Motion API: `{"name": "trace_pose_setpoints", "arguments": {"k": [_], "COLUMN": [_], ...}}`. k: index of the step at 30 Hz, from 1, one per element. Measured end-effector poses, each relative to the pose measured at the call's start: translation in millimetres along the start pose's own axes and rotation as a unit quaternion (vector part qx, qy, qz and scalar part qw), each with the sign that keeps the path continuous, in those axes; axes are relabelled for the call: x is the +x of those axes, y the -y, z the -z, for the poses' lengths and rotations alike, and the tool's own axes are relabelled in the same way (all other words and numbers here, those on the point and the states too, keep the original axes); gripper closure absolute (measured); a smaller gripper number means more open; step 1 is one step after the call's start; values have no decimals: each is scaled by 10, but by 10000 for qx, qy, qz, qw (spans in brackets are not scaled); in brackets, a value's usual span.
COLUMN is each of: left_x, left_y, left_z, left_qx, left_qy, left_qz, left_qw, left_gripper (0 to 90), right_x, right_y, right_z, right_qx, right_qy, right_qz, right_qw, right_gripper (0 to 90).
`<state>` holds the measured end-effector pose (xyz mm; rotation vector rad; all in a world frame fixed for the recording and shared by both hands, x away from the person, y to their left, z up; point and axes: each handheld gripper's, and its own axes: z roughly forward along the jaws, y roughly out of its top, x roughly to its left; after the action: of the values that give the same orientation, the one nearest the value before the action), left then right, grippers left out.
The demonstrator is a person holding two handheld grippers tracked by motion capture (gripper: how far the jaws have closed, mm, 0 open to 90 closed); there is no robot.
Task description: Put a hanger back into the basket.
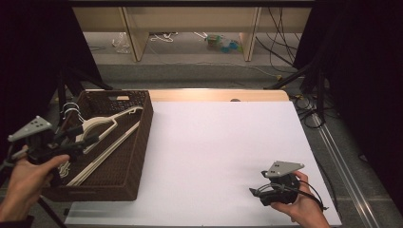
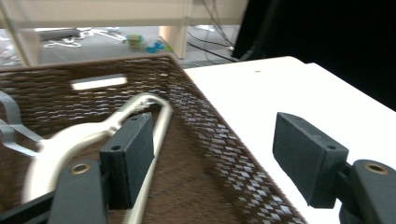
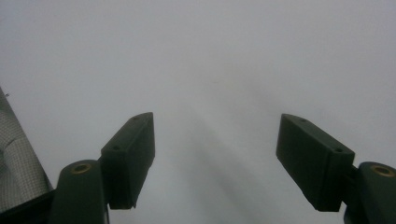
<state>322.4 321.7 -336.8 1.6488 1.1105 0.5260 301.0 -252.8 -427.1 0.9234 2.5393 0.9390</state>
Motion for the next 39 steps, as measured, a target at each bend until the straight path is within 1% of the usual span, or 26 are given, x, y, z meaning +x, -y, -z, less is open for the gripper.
{"name": "trace_pose_setpoints", "arguments": {"k": [2, 4, 6, 7, 8, 9, 11, 13, 15, 17, 18, 20, 22, 23, 24, 26, 28, 29, 30, 33, 34, 35, 36, 37, 38, 39], "left_x": [-135, -268, -412, -472, -529, -582, -674, -756, -827, -900, -933, -994, -1054, -1084, -1102, -1137, -1158, -1174, -1187, -1223, -1243, -1262, -1271, -1285, -1291, -1301], "left_y": [45, 79, 118, 130, 146, 164, 190, 211, 218, 236, 248, 274, 311, 334, 353, 388, 415, 429, 438, 472, 495, 516, 536, 560, 581, 609], "left_z": [-68, -129, -212, -247, -283, -319, -380, -433, -467, -500, -517, -542, -573, -590, -607, -641, -666, -680, -682, -695, -704, -707, -720, -723, -732, -737], "left_qx": [-4, 83, -37, -59, -143, -191, -186, -208, -135, -153, -203, -230, -247, -228, -266, -237, -256, -281, -272, -331, -354, -294, -277, -233, -220, -182], "left_qy": [97, 193, 338, 421, 492, 554, 670, 738, 816, 880, 957, 1035, 1115, 1124, 1151, 1248, 1265, 1308, 1306, 1354, 1363, 1359, 1406, 1373, 1400, 1404], "left_qz": [-46, -197, -172, -236, -260, -242, -214, -247, -326, -366, -367, -401, -433, -424, -479, -450, -525, -461, -433, -572, -564, -574, -628, -593, -621, -626], "left_qw": [9999, 9996, 9993, 9988, 9983, 9980, 9974, 9968, 9960, 9953, 9945, 9936, 9925, 9925, 9918, 9909, 9902, 9899, 9901, 9886, 9884, 9886, 9877, 9885, 9880, 9879], "left_gripper": [282, 277, 271, 269, 269, 270, 269, 269, 267, 267, 267, 267, 264, 259, 258, 245, 233, 228, 217, 201, 197, 196, 195, 191, 184, 176], "right_x": [-5, -8, -8, -10, -13, -15, -14, -17, -23, -21, -23, -22, -27, -21, -17, -15, -19, -28, -25, -23, -20, -21, -20, -16, -15, -9], "right_y": [-12, -18, -20, -23, -26, -29, -36, -43, -46, -48, -48, -50, -56, -57, -56, -58, -59, -60, -60, -53, -48, -45, -41, -37, -30, -26], "right_z": [4, 6, 4, 5, 5, 2, 1, 1, 6, 11, 11, 13, 12, 19, 22, 31, 40, 43, 52, 68, 76, 77, 79, 83, 91, 96], "right_qx": [-67, -153, -239, -261, -278, -290, -313, -357, -394, -425, -462, -514, -636, -627, -663, -727, -834, -888, -908, -1004, -1040, -1062, -1088, -1103, -1119, -1122], "right_qy": [29, 13, 29, 28, 25, 32, 28, 23, 31, 28, 30, 31, 59, 23, 52, 41, 73, 66, 63, 90, 103, 59, 68, 84, 119, 77], "right_qz": [-17, -41, -73, -85, -85, -73, -61, -72, -98, -165, -160, -147, -136, -193, -219, -225, -213, -163, -206, -228, -262, -271, -272, -283, -272, -305], "right_qw": [10000, 9999, 9997, 9996, 9996, 9995, 9995, 9993, 9992, 9990, 9988, 9986, 9979, 9978, 9975, 9971, 9963, 9959, 9956, 9946, 9942, 9940, 9937, 9935, 9933, 9932], "right_gripper": [291, 289, 287, 284, 280, 274, 271, 270, 267, 266, 261, 247, 237, 233, 232, 218, 212, 207, 203, 197, 197, 196, 196, 196, 196, 196]}}
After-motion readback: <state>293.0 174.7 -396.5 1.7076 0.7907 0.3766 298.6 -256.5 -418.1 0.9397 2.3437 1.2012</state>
